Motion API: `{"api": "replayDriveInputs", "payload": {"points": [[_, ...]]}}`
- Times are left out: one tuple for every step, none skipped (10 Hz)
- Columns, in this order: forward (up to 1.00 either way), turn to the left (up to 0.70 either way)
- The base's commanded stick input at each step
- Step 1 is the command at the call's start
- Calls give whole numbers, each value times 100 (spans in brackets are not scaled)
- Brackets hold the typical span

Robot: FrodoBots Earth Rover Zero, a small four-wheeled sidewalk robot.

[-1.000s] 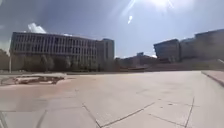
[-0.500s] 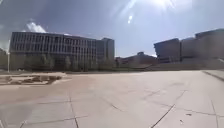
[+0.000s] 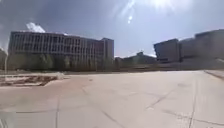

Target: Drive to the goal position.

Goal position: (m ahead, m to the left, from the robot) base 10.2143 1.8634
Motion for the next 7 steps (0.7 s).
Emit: {"api": "replayDriveInputs", "payload": {"points": [[100,0],[100,0],[100,0],[100,0],[100,0],[100,0],[100,0]]}}
